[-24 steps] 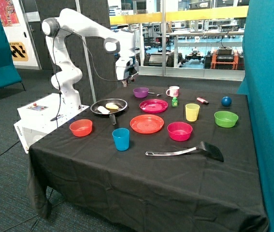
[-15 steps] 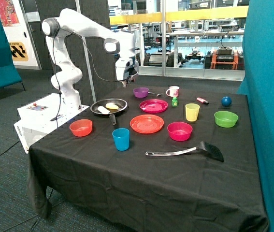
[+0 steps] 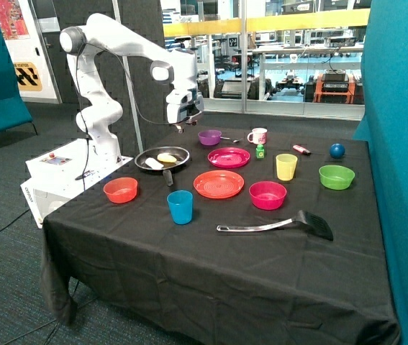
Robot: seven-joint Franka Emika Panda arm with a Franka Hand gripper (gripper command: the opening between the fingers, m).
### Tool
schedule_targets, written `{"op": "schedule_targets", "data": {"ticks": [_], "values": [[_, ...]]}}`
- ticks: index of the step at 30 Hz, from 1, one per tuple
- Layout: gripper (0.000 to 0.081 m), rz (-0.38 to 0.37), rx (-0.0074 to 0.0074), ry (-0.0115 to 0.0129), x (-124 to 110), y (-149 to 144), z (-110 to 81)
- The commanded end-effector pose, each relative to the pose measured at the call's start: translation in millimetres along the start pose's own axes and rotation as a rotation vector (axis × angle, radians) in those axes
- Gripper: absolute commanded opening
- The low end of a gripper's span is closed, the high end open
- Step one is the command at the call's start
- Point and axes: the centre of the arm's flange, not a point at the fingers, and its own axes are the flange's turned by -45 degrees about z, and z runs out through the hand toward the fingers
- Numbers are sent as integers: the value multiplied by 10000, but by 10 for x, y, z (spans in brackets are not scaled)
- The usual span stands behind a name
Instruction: Serve the vegetables in different plates
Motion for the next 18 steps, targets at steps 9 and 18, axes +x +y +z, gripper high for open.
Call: {"op": "schedule_targets", "data": {"ticks": [9,18], "values": [[290,910,-35,118,-608,298,400],[278,1056,-34,118,-827,492,544]]}}
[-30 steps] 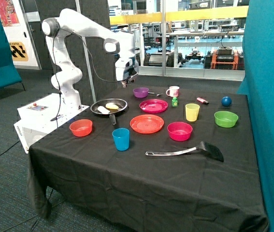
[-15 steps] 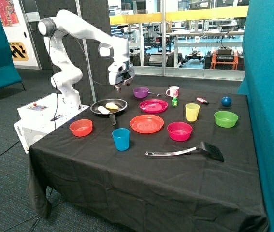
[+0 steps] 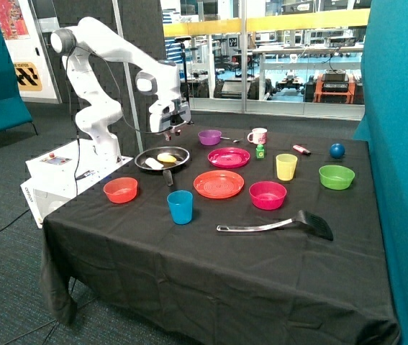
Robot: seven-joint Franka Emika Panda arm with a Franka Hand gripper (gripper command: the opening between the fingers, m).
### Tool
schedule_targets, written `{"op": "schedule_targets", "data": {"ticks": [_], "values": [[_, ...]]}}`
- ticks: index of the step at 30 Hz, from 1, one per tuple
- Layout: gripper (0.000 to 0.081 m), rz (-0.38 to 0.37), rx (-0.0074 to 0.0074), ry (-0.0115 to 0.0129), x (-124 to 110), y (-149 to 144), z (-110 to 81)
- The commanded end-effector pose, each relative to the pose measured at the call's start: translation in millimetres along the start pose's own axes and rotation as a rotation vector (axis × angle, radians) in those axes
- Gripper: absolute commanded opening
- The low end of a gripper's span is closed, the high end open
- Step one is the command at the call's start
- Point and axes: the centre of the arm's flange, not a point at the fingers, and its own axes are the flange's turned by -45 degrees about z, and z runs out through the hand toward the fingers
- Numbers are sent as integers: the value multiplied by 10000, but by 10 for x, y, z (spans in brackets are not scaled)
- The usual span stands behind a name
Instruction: Serve the vegetables in different plates
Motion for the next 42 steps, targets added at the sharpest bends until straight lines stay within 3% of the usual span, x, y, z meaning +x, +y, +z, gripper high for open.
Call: {"op": "schedule_targets", "data": {"ticks": [1,15,42], "values": [[283,240,-8,18,-251,228,170],[423,-281,-8,18,-458,377,342],[466,-575,-8,17,-696,591,788]]}}
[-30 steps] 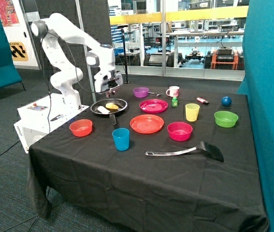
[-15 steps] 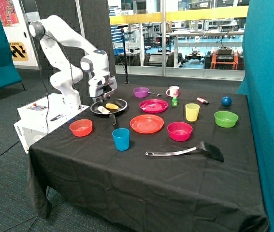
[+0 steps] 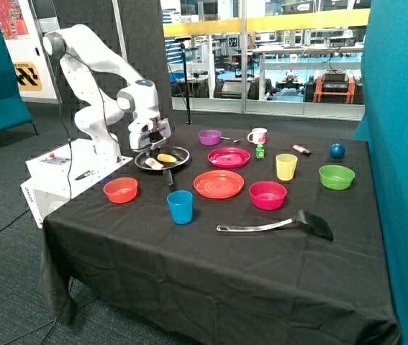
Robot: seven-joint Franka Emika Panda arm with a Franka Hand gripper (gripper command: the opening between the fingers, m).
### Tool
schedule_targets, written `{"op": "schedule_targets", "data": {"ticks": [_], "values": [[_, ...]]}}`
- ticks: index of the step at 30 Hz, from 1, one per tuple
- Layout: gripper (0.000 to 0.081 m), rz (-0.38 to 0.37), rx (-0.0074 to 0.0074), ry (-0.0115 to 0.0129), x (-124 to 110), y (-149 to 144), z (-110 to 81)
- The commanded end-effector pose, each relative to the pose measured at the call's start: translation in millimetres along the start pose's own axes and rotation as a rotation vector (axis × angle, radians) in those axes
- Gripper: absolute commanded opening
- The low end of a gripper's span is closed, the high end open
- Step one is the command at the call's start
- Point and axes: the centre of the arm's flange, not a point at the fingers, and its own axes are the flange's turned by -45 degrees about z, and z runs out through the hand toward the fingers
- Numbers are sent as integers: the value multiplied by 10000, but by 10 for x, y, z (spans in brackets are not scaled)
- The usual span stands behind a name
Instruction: Serve the vegetables in different plates
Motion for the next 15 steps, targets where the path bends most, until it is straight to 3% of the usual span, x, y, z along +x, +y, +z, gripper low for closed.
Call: {"op": "schedule_targets", "data": {"ticks": [1,15], "values": [[466,-131,2,-35,-54,44,155],[505,-334,3,-35,-189,-60,369]]}}
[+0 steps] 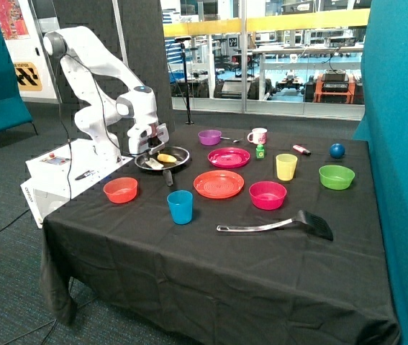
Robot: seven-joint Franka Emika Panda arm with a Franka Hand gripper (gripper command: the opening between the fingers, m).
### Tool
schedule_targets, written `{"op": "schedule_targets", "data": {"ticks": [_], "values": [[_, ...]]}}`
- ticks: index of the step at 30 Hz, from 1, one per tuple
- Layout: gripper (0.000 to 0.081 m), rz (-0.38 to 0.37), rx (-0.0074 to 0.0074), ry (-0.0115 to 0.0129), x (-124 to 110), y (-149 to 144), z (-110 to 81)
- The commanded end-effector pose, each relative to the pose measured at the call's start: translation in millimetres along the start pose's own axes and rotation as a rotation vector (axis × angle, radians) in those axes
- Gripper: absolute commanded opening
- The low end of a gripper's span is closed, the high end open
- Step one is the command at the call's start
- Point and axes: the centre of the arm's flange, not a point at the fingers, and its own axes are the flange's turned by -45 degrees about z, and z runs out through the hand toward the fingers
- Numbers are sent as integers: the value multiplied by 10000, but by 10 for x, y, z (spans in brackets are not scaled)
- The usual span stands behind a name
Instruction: Serve the vegetables in different plates
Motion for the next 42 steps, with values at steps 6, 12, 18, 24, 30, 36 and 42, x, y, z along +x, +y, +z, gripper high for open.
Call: {"op": "schedule_targets", "data": {"ticks": [6,12,18,24,30,36,42], "values": [[547,-99,-18,-23,-80,-21,154],[552,-108,-18,-23,-116,-19,178],[550,-135,-18,-23,-143,-7,190],[551,-83,-18,-23,-150,30,174],[544,-93,-18,-23,-163,48,186],[542,-125,-18,-23,-155,47,204],[536,-205,-18,-23,-175,30,235]]}}
